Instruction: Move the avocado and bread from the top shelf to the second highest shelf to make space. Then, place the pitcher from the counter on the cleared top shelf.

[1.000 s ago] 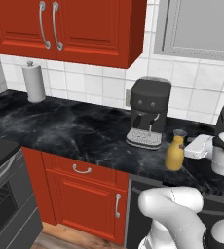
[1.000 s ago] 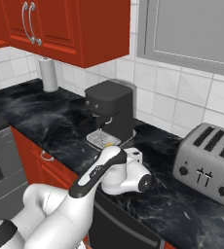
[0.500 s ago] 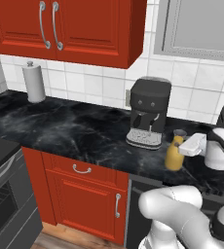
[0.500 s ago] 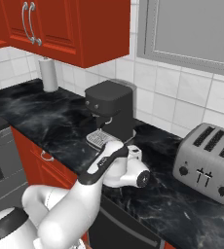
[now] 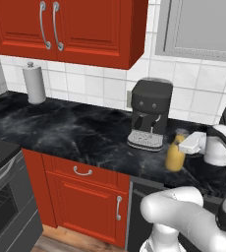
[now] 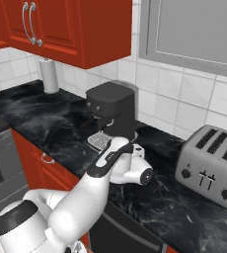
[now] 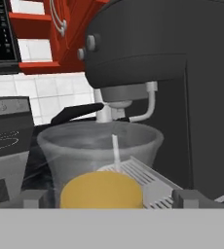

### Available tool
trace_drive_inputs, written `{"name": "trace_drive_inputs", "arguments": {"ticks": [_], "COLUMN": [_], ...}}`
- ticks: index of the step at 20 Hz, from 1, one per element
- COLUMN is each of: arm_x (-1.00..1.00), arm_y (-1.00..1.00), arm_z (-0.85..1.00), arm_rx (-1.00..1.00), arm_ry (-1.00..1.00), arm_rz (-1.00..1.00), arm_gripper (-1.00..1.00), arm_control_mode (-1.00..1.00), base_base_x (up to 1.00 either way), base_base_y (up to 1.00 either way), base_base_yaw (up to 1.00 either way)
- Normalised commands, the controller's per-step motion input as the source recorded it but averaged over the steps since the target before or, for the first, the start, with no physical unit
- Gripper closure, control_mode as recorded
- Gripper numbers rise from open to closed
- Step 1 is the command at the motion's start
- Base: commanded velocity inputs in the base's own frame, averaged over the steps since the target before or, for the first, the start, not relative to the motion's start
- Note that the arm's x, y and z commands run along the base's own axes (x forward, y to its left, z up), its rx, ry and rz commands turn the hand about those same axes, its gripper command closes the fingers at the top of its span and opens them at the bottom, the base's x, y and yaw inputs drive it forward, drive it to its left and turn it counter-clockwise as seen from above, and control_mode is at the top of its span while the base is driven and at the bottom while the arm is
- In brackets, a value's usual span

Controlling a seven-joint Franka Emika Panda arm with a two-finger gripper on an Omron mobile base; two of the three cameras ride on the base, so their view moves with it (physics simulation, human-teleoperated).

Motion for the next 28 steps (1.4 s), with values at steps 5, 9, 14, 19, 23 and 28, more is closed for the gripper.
{"name": "trace_drive_inputs", "arguments": {"ticks": [5, 9, 14, 19, 23, 28], "arm_x": [0.01, 0.0, -0.24, -0.31, -0.4, -0.32], "arm_y": [0.0, 0.01, 0.4, 0.6, 0.57, 0.46], "arm_z": [-0.02, 0.0, 0.29, 0.87, 0.85, 0.74], "arm_rx": [0.0, 0.0, -0.12, -0.28, -0.32, -0.16], "arm_ry": [0.0, 0.0, 0.0, 0.04, 0.14, 0.06], "arm_rz": [0.0, 0.01, -0.01, -0.22, -0.39, -0.38], "arm_gripper": [1.0, 1.0, 1.0, 1.0, 1.0, 1.0], "arm_control_mode": [-1.0, -1.0, -1.0, -1.0, -1.0, -1.0], "base_base_x": [0.0, 0.0, 0.0, 0.0, 0.0, 0.0], "base_base_y": [0.0, 0.0, 0.0, 0.0, 0.0, 0.0], "base_base_yaw": [0.0, 0.0, 0.0, 0.0, 0.0, 0.0]}}
